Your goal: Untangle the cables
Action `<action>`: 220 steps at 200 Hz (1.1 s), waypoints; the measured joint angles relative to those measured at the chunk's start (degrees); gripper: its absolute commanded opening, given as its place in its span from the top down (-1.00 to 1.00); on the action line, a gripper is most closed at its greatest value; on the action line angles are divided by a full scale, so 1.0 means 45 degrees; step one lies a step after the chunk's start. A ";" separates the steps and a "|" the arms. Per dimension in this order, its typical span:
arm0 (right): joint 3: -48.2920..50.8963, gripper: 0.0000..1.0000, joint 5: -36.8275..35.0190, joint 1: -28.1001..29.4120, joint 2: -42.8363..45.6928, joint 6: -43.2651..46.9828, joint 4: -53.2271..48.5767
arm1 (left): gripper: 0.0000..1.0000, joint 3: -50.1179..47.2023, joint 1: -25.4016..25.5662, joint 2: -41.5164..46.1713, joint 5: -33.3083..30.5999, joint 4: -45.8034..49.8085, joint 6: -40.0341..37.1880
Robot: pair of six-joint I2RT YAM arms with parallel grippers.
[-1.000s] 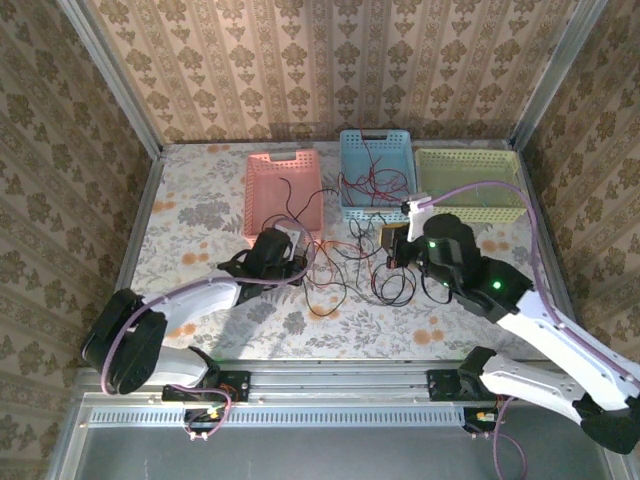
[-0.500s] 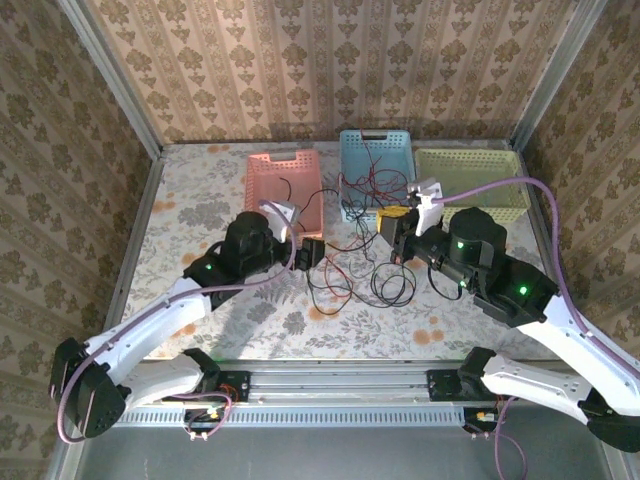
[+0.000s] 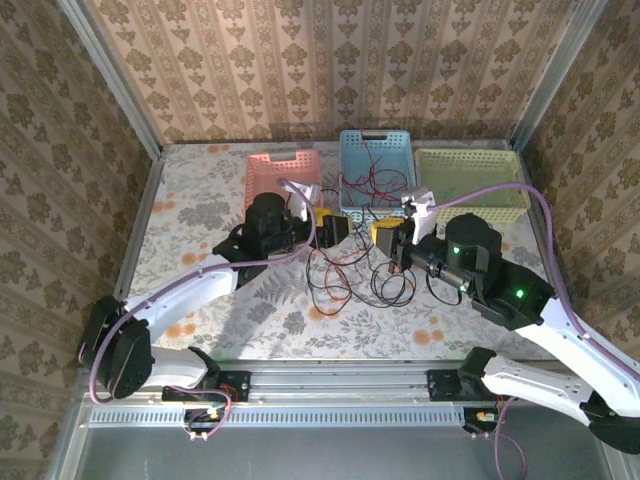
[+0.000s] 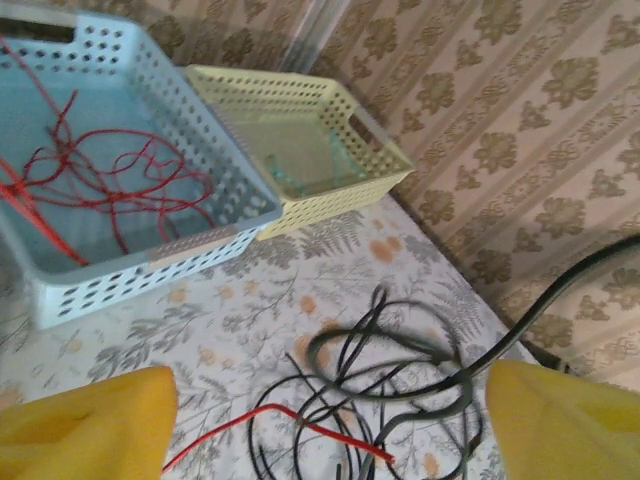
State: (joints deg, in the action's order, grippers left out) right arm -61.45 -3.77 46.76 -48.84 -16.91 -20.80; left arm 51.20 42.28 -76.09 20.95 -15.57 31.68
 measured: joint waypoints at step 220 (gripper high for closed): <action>0.1103 1.00 -0.1224 0.0000 0.1146 0.0136 0.0199 | 1.00 -0.1205 0.0423 -0.1297 0.2404 -0.2035 0.1957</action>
State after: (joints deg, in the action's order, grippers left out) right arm -56.49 -9.28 46.76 -43.68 -16.29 -19.90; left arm 45.78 44.18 -81.93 31.77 -24.73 40.49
